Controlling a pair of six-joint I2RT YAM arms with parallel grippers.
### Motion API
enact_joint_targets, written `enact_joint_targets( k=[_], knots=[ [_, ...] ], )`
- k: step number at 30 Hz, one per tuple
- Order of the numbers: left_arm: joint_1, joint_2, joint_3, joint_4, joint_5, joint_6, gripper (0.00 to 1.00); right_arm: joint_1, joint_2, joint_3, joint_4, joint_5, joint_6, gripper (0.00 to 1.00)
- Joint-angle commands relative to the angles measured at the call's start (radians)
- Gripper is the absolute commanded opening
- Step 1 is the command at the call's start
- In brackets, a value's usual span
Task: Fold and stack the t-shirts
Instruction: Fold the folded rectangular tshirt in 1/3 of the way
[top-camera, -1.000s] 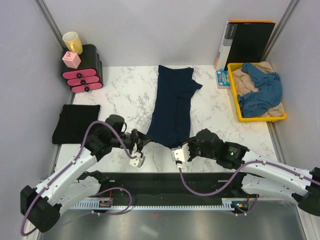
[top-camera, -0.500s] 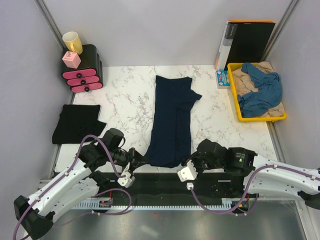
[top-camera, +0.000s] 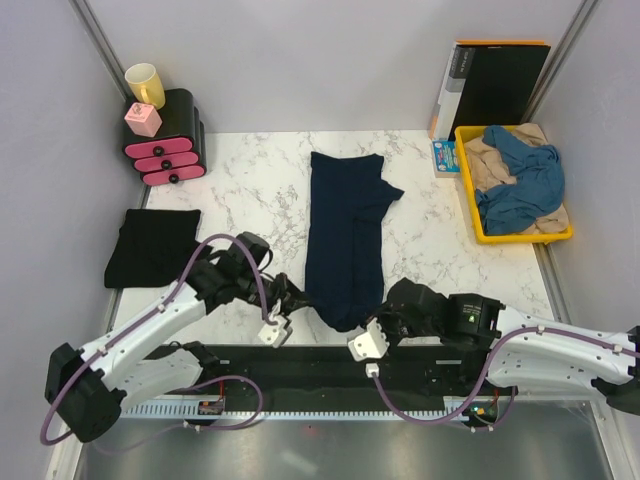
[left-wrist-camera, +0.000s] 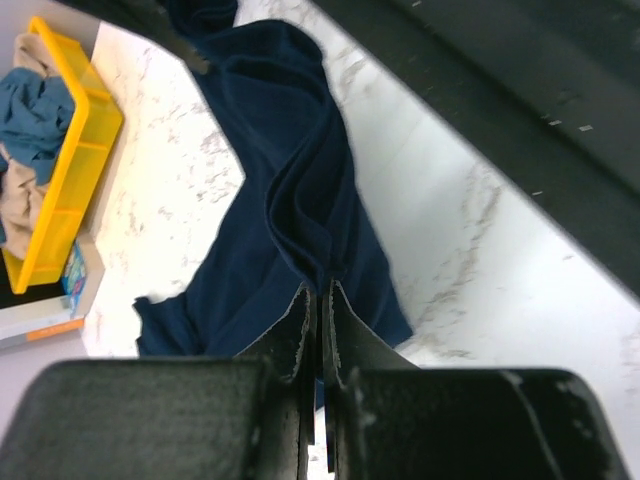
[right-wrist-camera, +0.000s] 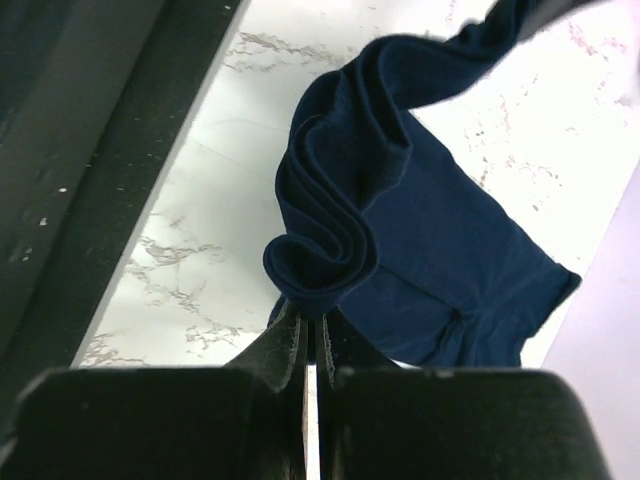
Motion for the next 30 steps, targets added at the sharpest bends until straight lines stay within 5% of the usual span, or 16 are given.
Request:
enact_joint_targets(
  k=[1,9,30],
  knots=[
    [0.01,0.097,0.111,0.11,-0.022,-0.022,0.02,0.0,0.001,-0.009,0.085,0.079,-0.011,0.0],
    [0.038,0.174,0.15,0.173,-0.016,-0.016,0.02,-0.098,0.052,-0.052,0.221,0.198,-0.047,0.0],
    [0.132,0.386,0.183,0.336,-0.047,-0.026,0.02,-0.431,0.383,0.045,0.496,0.102,-0.148,0.0]
  ],
)
